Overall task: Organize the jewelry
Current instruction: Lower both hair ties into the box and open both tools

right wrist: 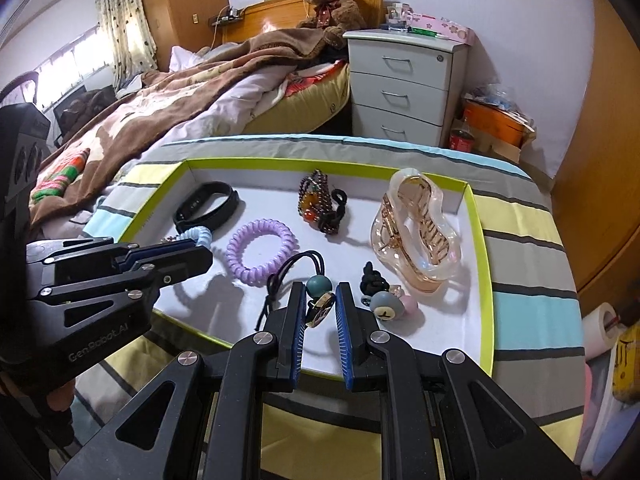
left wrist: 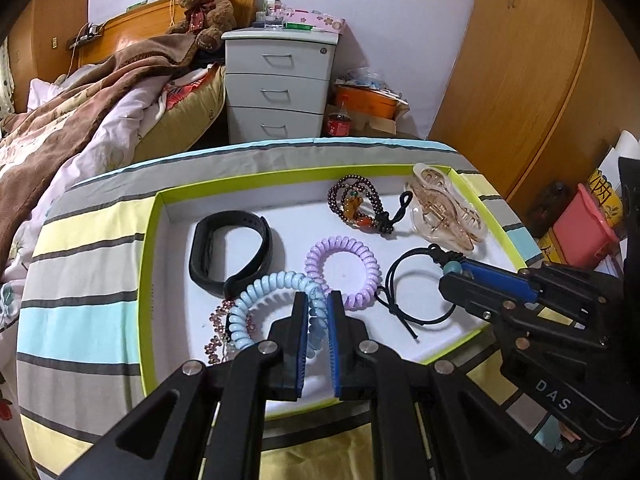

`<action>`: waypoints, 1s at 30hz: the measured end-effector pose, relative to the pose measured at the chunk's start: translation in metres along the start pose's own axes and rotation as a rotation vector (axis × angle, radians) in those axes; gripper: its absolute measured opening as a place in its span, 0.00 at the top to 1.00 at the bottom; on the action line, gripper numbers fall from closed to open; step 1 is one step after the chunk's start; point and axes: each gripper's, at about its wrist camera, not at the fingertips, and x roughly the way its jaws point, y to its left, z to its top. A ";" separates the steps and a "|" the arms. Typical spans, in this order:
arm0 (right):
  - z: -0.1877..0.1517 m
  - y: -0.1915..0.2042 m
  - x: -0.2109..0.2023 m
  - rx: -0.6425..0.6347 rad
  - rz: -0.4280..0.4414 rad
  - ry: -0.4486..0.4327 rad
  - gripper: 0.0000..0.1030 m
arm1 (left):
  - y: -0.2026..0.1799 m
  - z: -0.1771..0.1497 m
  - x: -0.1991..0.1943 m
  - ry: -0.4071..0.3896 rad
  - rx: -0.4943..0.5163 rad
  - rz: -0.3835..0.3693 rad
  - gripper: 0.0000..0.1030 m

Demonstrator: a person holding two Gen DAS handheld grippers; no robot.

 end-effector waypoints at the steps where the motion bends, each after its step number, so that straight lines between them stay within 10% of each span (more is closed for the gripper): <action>1: 0.000 0.000 0.000 -0.003 -0.002 0.001 0.85 | 0.000 0.000 0.001 0.003 0.000 0.001 0.90; 14: -0.001 -0.003 0.004 -0.010 -0.033 0.016 0.85 | -0.004 0.000 0.005 0.020 -0.007 0.003 0.89; 30: -0.002 -0.007 0.000 0.017 -0.035 0.014 0.79 | -0.004 0.000 0.002 0.014 -0.012 -0.001 0.56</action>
